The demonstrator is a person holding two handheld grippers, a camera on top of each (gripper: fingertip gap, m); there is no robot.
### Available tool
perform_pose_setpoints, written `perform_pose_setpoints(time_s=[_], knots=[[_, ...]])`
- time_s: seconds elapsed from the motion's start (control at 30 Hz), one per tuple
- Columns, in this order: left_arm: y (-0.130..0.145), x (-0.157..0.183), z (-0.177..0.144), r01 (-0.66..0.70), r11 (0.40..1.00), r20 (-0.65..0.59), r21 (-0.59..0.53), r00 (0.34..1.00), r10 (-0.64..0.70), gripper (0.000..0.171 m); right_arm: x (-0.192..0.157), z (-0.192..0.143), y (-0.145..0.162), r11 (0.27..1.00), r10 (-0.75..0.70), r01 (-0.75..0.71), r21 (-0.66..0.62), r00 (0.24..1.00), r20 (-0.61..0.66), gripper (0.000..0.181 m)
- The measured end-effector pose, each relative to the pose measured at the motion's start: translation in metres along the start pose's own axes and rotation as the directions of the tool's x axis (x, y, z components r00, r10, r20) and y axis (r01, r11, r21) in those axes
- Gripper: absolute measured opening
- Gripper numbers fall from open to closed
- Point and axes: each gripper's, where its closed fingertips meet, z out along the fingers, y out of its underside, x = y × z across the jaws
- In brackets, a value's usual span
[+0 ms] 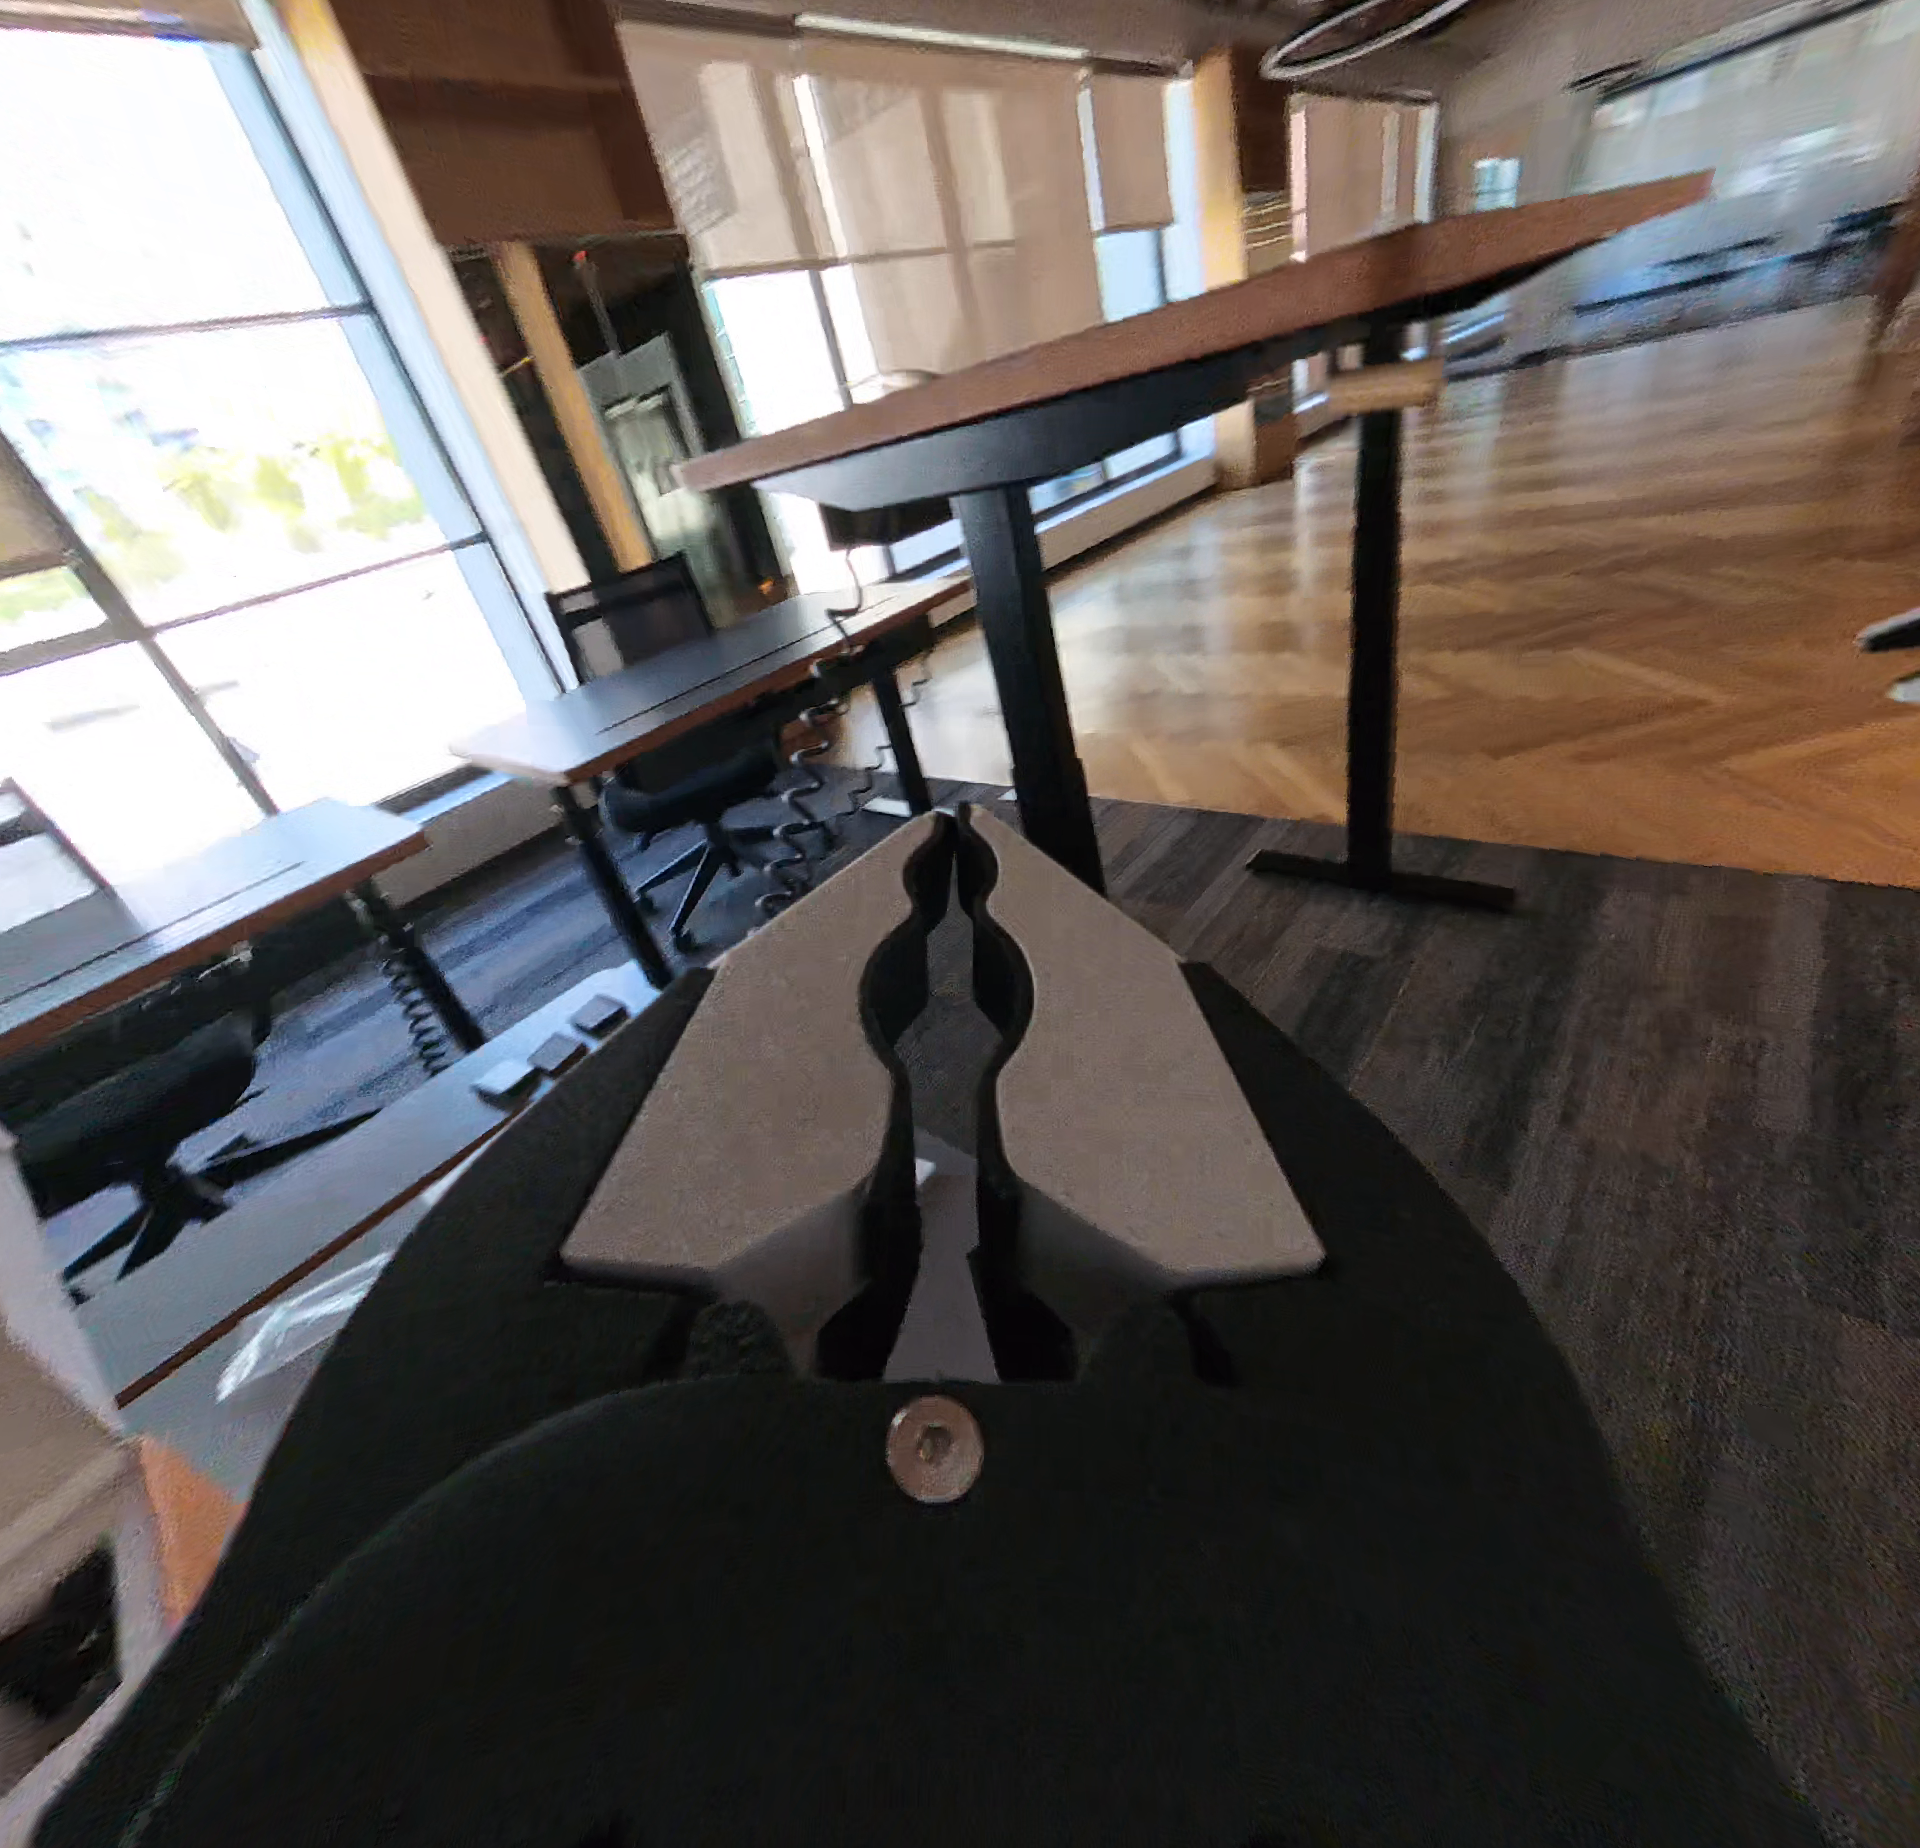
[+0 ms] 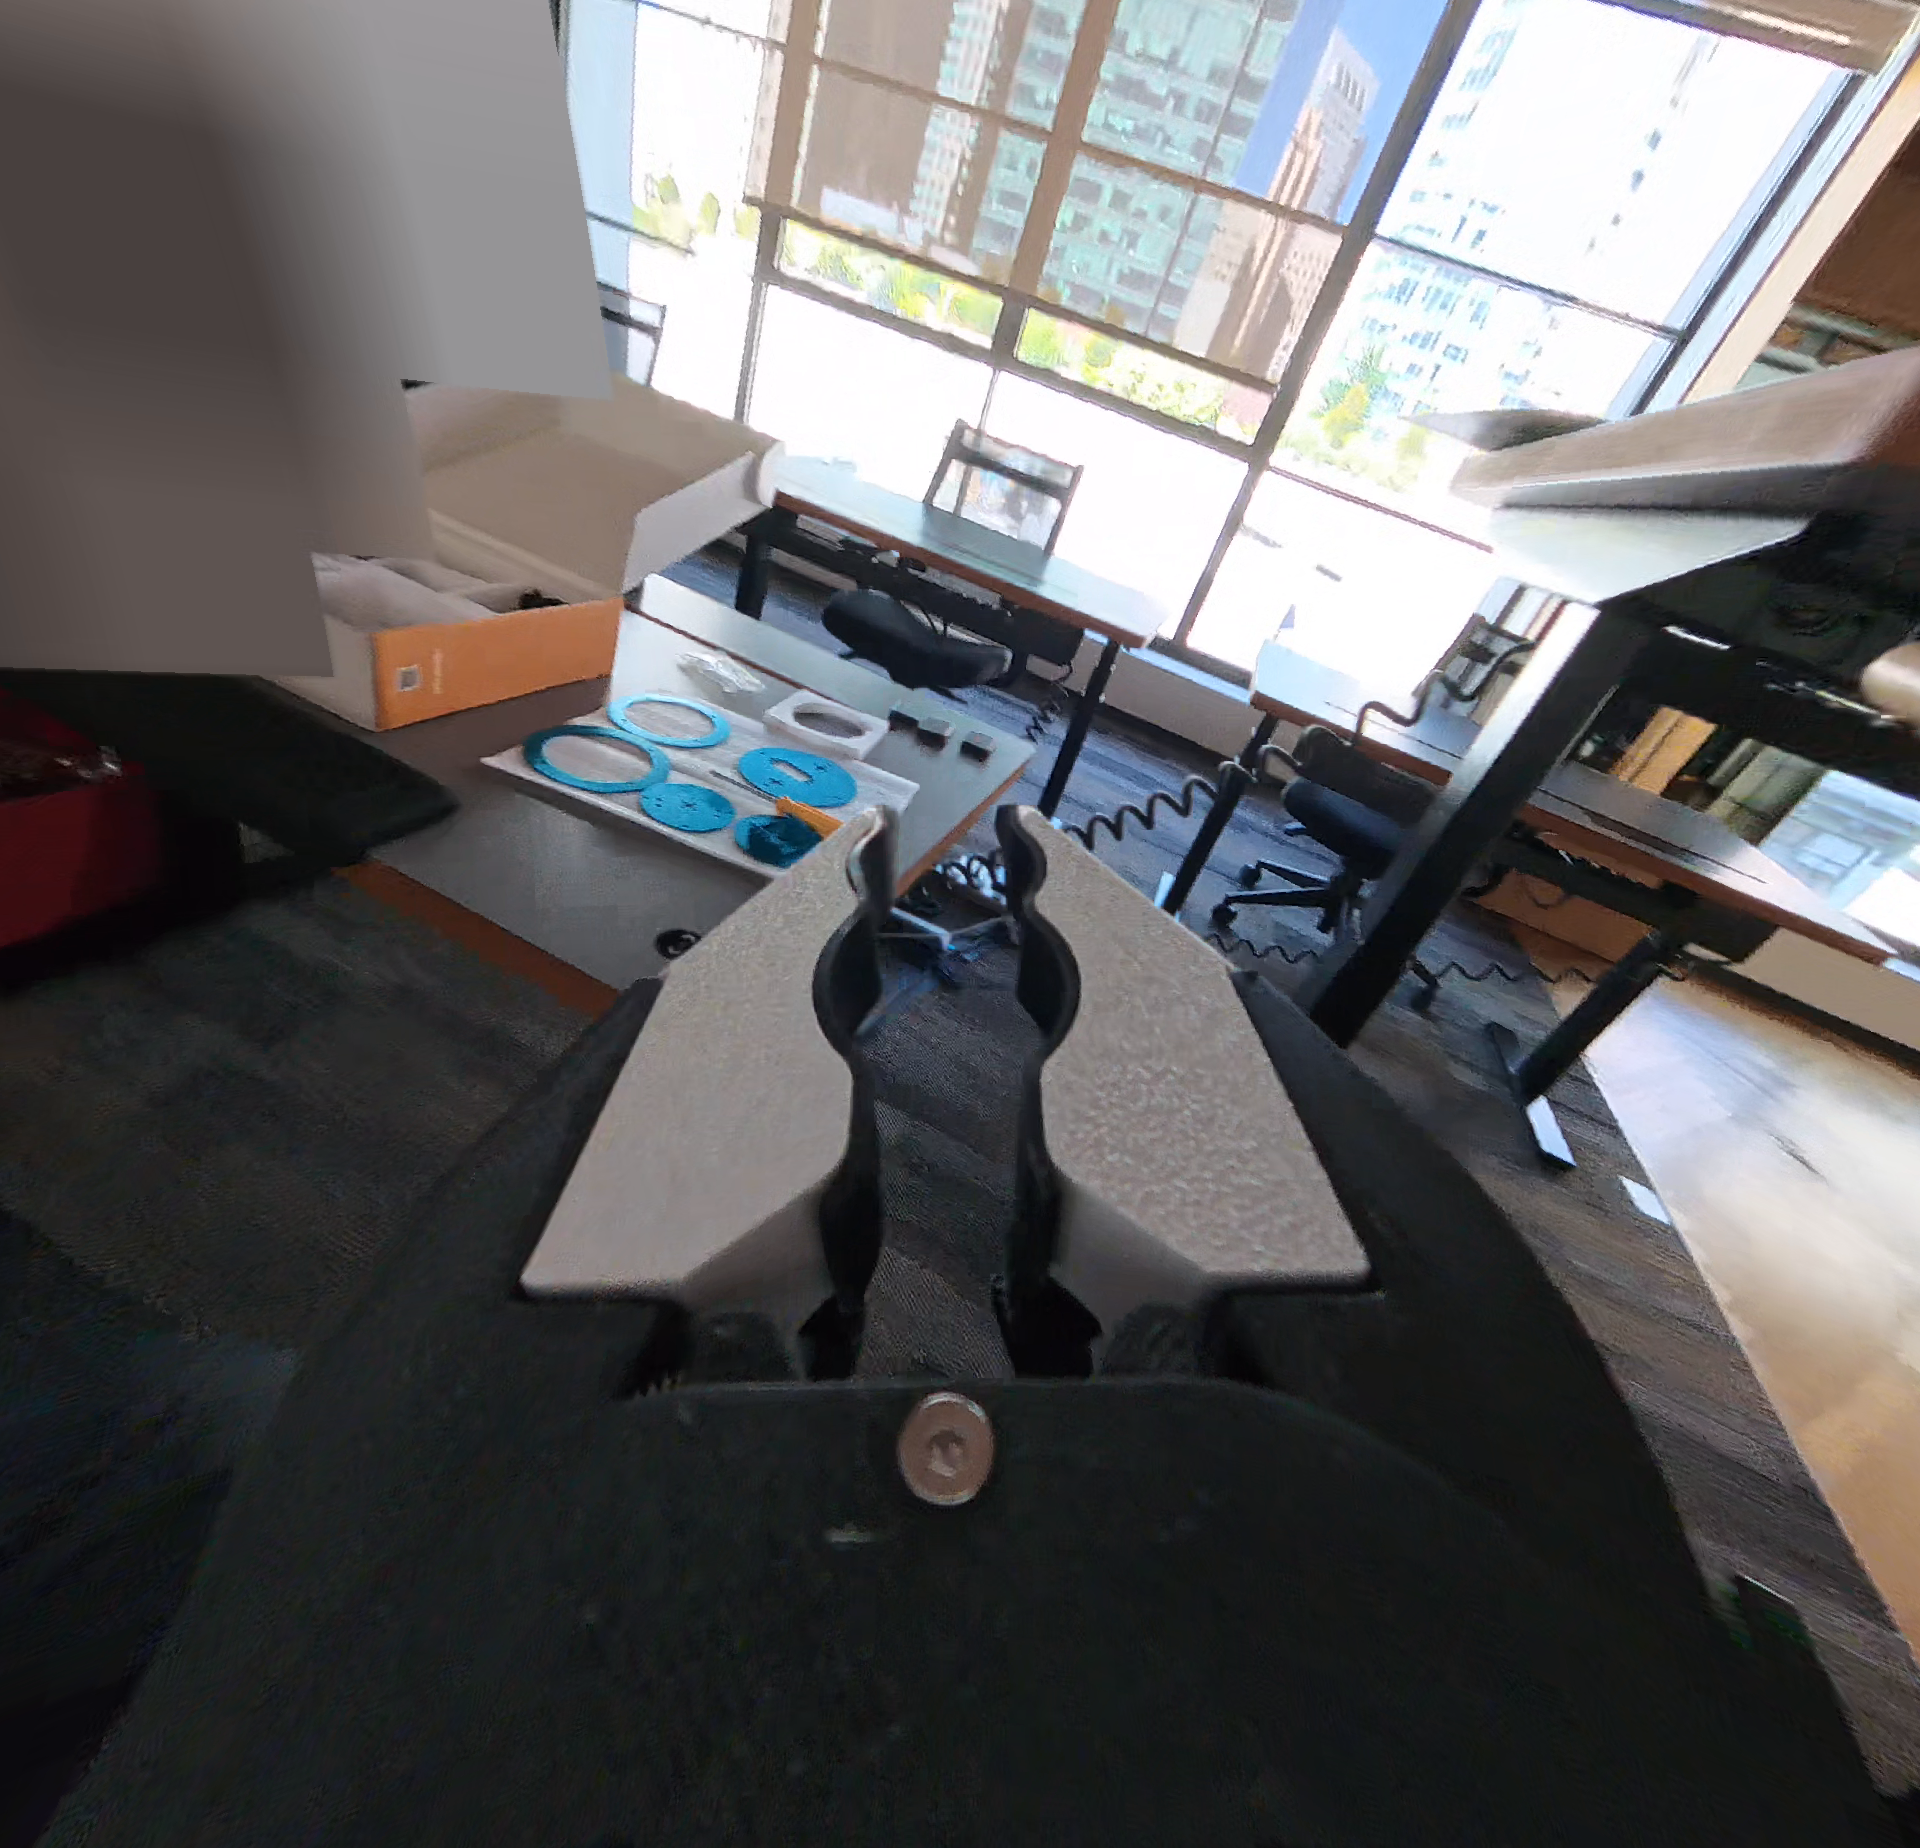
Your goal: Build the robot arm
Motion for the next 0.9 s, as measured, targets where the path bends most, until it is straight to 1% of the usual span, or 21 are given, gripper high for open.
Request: perform_pose_setpoints(time_s=[0.07, 0.1, 0.13, 0.17, 0.23, 0.27, 0.3, 0.33, 0.37, 0.43, 0.5, 0.53, 0.57, 0.6, 0.63, 0.73, 0.77, 0.83, 0.9], knots=[[0.037, 0.012, -0.006, -0.019, 0.999, -0.086, 0.047, 0.996, 0.023, 0.0, -0.035, 0.001, 0.017, 0.994, 0.01, -0.008, 0.113, 1.0, -0.022, 0.02], [0.051, 0.019, -0.01, -0.012, 0.997, -0.142, 0.075, 0.99, 0.022, 0.002, -0.05, 0.004, 0.029, 0.991, -0.019, 0.031, 0.132, 0.996, -0.092, 0.018], [0.063, 0.021, -0.014, 0.001, 0.996, -0.176, 0.084, 0.984, 0.014, 0.002, -0.063, 0.009, 0.044, 0.993, -0.055, 0.072, 0.096, 0.983, -0.175, 0.018], [0.077, 0.017, -0.018, 0.014, 0.997, -0.172, 0.074, 0.985, -0.001, 0.003, -0.078, 0.016, 0.06, 0.996, -0.072, 0.08, 0.027, 0.97, -0.232, 0.018], [0.107, 0.008, -0.029, 0.035, 0.999, -0.155, -0.032, 0.987, -0.04, 0.005, -0.101, 0.025, 0.082, 0.996, -0.064, 0.04, -0.077, 0.937, -0.343, 0.016], [0.116, 0.003, -0.038, 0.067, 0.996, -0.149, -0.06, 0.986, -0.075, 0.006, -0.113, 0.032, 0.081, 0.996, -0.034, 0.001, -0.091, 0.934, -0.357, 0.016], [0.118, 0.002, -0.047, 0.099, 0.994, -0.17, -0.055, 0.98, -0.107, 0.005, -0.125, 0.042, 0.072, 0.996, -0.026, -0.005, -0.092, 0.941, -0.339, 0.017], [0.119, 0.002, -0.054, 0.128, 0.991, -0.204, -0.048, 0.97, -0.135, 0.004, -0.13, 0.05, 0.06, 0.994, -0.063, 0.028, -0.108, 0.942, -0.329, 0.017], [0.119, 0.003, -0.06, 0.151, 0.987, -0.236, -0.048, 0.959, -0.158, 0.004, -0.127, 0.054, 0.048, 0.987, -0.117, 0.07, -0.141, 0.927, -0.356, 0.017], [0.118, 0.007, -0.067, 0.14, 0.99, -0.27, -0.033, 0.952, -0.144, 0.003, -0.123, 0.062, 0.024, 0.972, -0.214, 0.152, -0.18, 0.89, -0.402, 0.016], [0.122, 0.008, -0.071, 0.084, 0.996, -0.255, -0.032, 0.963, -0.089, 0.004, -0.127, 0.067, 0.01, 0.972, -0.212, 0.139, -0.191, 0.869, -0.447, 0.017], [0.129, 0.007, -0.072, 0.051, 0.997, -0.231, -0.058, 0.971, -0.063, 0.007, -0.131, 0.068, 0.006, 0.979, -0.179, 0.107, -0.174, 0.862, -0.474, 0.018], [0.137, 0.008, -0.074, 0.025, 0.995, -0.225, -0.093, 0.973, -0.045, 0.011, -0.137, 0.07, 0.003, 0.986, -0.141, 0.078, -0.145, 0.854, -0.501, 0.018], [0.142, 0.011, -0.077, 0.006, 0.993, -0.234, -0.118, 0.972, -0.034, 0.012, -0.144, 0.074, -0.001, 0.991, -0.12, 0.071, -0.114, 0.849, -0.515, 0.018], [0.147, 0.015, -0.08, 0.014, 0.989, -0.246, -0.149, 0.968, -0.051, 0.013, -0.15, 0.079, -0.001, 0.991, -0.124, 0.077, -0.112, 0.847, -0.516, 0.018], [0.149, 0.033, -0.09, 0.108, 0.97, -0.318, -0.218, 0.932, -0.176, 0.029, -0.164, 0.099, 0.019, 0.98, -0.152, 0.065, -0.189, 0.856, -0.495, 0.018], [0.148, 0.036, -0.091, 0.111, 0.966, -0.328, -0.235, 0.926, -0.187, 0.037, -0.169, 0.105, 0.023, 0.977, -0.163, 0.073, -0.2, 0.863, -0.478, 0.018], [0.148, 0.033, -0.092, 0.076, 0.97, -0.317, -0.231, 0.937, -0.149, 0.05, -0.176, 0.113, 0.031, 0.975, -0.169, 0.085, -0.203, 0.881, -0.442, 0.018], [0.148, 0.028, -0.089, 0.065, 0.972, -0.312, -0.227, 0.94, -0.136, 0.059, -0.181, 0.117, 0.045, 0.977, -0.138, 0.062, -0.202, 0.911, -0.388, 0.02]])
